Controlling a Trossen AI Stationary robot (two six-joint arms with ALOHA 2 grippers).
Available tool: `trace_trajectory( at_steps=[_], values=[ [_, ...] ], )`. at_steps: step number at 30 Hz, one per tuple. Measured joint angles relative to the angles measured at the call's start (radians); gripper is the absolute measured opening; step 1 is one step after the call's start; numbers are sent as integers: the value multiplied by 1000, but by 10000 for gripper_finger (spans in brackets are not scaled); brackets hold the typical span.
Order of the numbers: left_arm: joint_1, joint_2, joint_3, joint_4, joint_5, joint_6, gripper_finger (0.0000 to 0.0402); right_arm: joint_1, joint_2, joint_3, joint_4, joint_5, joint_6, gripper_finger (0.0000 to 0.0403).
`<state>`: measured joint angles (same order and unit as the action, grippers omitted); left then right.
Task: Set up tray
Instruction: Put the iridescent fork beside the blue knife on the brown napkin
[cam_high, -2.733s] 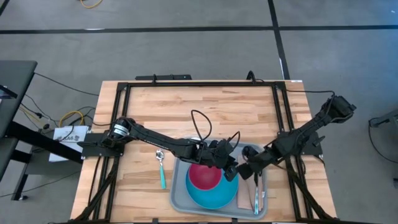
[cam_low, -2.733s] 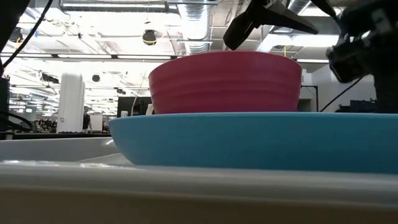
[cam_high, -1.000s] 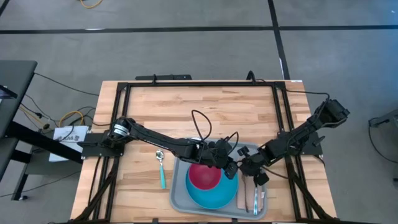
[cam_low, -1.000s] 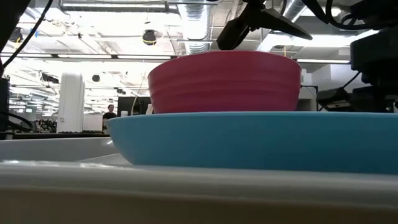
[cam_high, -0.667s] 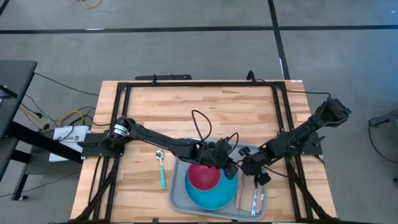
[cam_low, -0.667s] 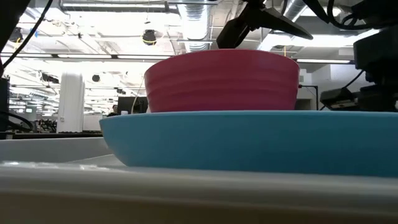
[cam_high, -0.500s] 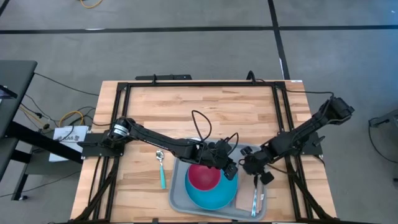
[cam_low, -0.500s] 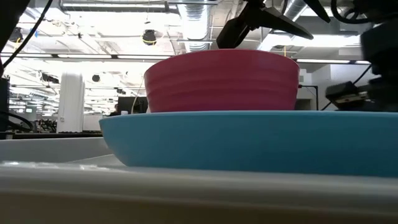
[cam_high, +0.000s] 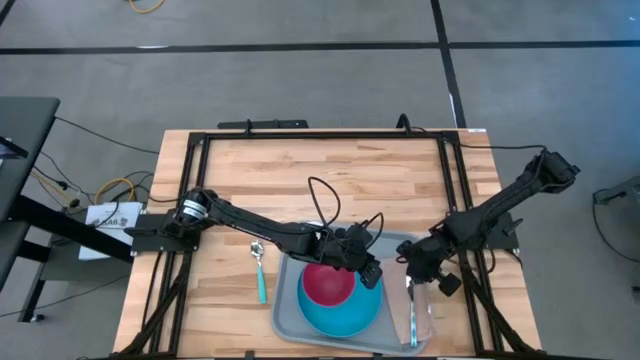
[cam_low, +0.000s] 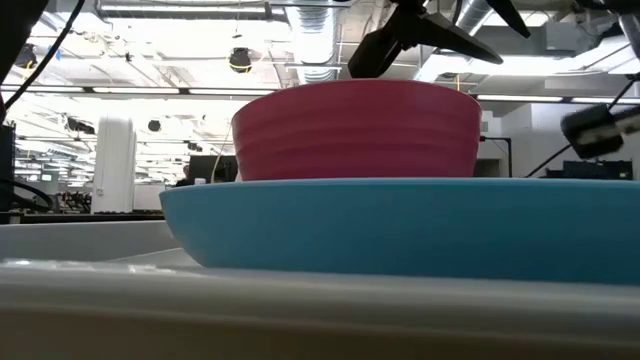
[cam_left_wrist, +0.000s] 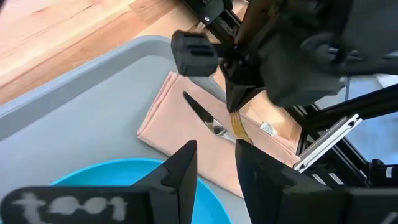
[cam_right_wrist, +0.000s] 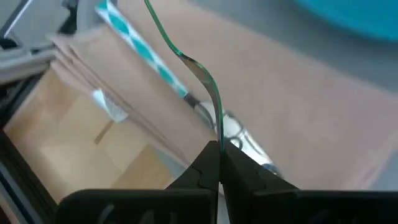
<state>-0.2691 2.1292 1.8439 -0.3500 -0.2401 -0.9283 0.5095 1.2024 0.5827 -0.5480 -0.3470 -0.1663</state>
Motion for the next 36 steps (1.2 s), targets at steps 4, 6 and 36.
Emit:
trace_trajectory(
  at_steps=[4,6,36],
  values=[
    [0,0,0,0,0,0,97,-28,-29,51,-89,-7,-26,1],
    [0,0,0,0,0,-1,97,-33,-23,93,-187,-16,-91,1],
    [-81,-19,30,-208,136,-208,72,-126,537,543,-732,20,-451,0]
  ],
)
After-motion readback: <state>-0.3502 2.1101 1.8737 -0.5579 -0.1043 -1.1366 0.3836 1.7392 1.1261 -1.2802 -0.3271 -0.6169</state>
